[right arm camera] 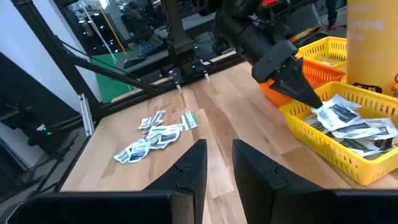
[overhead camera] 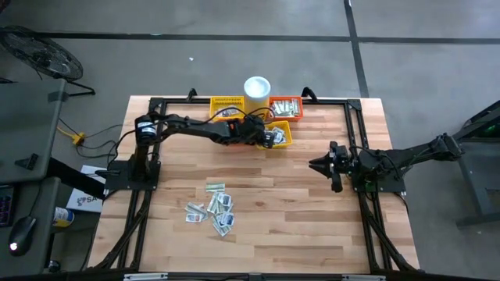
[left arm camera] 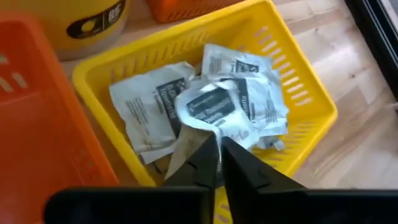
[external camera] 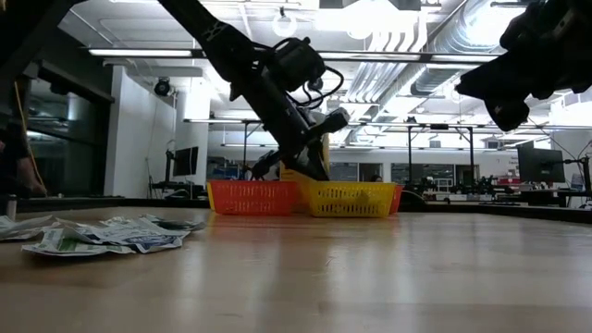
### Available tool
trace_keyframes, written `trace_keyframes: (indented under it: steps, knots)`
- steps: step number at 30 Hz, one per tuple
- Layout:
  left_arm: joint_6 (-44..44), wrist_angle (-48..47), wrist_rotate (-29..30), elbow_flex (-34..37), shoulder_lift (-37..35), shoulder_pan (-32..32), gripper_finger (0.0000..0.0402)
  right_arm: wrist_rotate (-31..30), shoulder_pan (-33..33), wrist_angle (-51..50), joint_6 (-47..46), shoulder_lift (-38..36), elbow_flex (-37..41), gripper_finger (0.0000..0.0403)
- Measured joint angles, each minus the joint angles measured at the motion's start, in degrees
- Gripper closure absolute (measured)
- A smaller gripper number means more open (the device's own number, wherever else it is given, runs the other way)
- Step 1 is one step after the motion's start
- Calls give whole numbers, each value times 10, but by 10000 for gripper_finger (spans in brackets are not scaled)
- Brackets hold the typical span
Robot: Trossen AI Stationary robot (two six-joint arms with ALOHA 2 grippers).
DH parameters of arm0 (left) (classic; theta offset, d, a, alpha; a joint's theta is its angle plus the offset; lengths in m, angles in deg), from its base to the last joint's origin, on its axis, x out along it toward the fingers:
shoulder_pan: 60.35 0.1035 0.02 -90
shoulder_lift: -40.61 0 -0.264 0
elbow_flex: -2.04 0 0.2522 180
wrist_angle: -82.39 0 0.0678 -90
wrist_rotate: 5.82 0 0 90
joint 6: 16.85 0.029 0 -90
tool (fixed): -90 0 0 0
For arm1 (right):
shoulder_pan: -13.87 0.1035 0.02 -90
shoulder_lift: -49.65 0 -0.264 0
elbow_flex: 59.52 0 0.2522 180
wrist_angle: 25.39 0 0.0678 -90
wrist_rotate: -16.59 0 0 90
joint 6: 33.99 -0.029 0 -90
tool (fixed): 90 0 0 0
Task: Pick & Place First Aid Supplies
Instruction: Put the black towelette pack into the bottom yellow basket, then put the green bandage pack into the top orange basket
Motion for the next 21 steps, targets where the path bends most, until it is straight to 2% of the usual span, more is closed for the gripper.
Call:
trace_keyframes:
  steps: [7,11,21]
  knots:
    - [52,-10,-1,0,-18,2,286,6,0,0,-8,0,0,332]
    - [85,-54,-23,0,-46,9,243,8,0,-4,-22,0,0,332]
    - [148,-247,-21,7,-142,-2,229,13,0,-13,-36,1,0,332]
